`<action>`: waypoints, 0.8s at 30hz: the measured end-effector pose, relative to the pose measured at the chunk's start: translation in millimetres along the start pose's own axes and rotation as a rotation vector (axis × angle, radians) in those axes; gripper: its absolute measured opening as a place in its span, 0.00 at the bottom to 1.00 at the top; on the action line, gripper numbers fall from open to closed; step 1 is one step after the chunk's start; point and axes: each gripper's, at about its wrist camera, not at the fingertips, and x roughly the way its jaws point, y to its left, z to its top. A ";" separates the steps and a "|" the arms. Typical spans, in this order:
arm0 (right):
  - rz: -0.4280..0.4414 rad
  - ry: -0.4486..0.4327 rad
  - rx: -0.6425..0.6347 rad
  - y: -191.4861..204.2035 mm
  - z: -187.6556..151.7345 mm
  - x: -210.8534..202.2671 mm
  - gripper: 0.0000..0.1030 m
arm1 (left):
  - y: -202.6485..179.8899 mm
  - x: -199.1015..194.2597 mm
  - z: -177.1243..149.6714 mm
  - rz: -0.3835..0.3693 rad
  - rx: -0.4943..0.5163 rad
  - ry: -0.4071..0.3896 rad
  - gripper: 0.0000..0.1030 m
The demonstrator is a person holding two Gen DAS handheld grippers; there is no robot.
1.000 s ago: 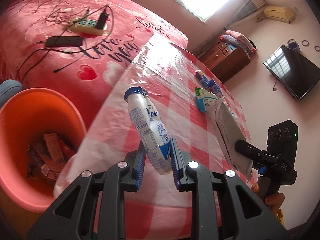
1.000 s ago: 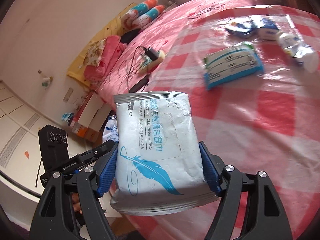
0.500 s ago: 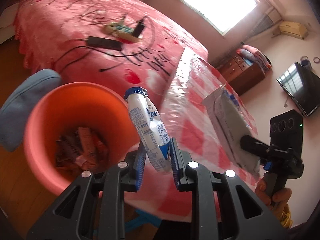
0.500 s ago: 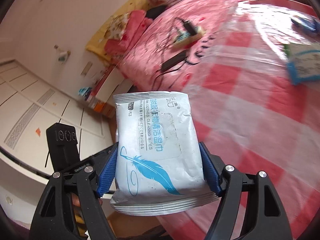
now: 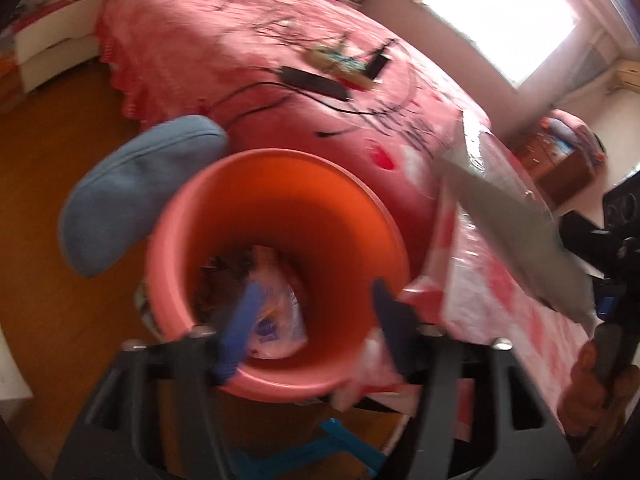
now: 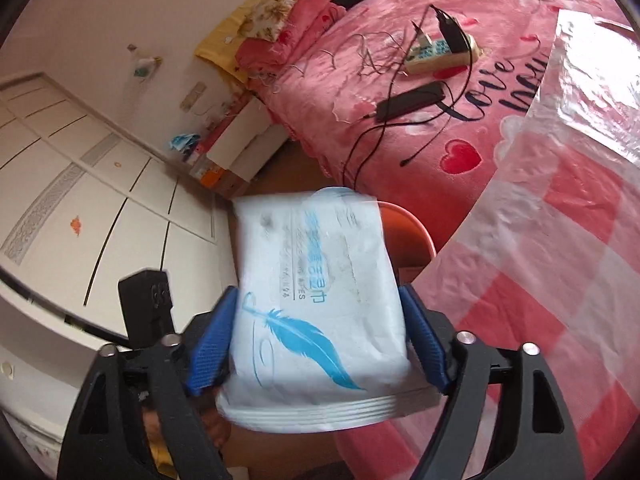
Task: Collect trash
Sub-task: 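Open both tools over the orange bucket to drop bottle and wipes pack, then move both tools back to the remaining juice boxes on the bed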
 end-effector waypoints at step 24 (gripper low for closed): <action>-0.210 -0.205 -0.053 -28.2 -38.6 -73.2 0.89 | -31.5 -6.9 4.0 -0.032 0.051 -0.065 0.77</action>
